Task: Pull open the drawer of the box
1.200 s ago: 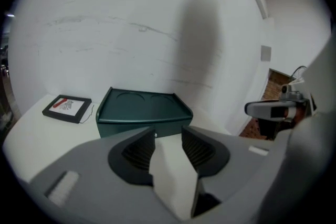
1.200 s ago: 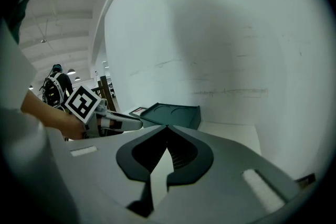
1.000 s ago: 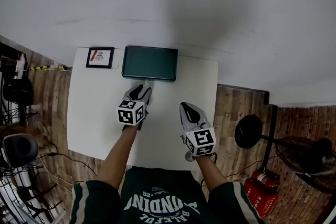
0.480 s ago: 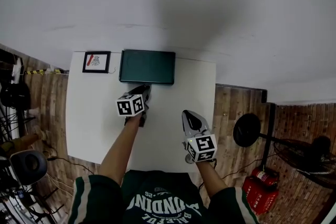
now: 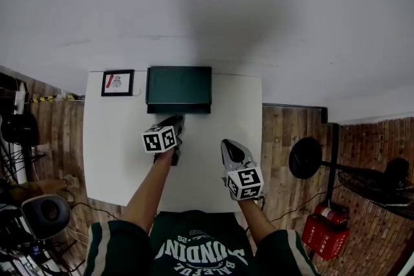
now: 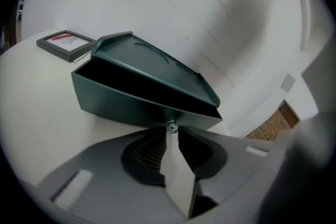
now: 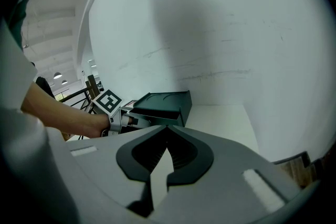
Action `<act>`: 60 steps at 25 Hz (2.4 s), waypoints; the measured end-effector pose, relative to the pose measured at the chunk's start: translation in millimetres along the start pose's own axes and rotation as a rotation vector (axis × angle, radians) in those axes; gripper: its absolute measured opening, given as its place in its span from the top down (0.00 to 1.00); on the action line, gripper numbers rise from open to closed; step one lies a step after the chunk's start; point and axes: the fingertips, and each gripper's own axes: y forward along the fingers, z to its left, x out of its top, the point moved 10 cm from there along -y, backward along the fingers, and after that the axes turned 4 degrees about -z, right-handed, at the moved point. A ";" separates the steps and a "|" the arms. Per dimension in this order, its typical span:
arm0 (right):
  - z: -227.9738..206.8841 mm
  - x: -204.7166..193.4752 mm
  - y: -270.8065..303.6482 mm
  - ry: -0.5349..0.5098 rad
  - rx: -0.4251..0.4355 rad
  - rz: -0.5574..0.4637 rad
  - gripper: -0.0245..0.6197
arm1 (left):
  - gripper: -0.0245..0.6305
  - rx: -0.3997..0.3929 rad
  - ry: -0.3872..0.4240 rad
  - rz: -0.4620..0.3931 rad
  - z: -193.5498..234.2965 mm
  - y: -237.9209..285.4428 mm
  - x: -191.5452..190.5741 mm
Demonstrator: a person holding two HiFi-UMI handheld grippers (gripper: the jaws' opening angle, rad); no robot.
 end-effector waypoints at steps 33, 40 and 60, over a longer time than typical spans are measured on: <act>9.8 16.0 -11.1 0.019 -0.014 -0.060 0.96 | 0.77 -0.056 0.114 0.029 -21.9 -91.1 -76.1; 12.3 55.6 -5.2 -0.028 -0.006 -0.150 0.96 | 0.88 -0.070 0.390 -0.220 -34.7 -143.0 -8.3; 31.9 116.5 -26.7 -0.164 0.007 -0.356 0.96 | 0.88 -0.070 0.665 -0.508 -89.7 -194.3 87.9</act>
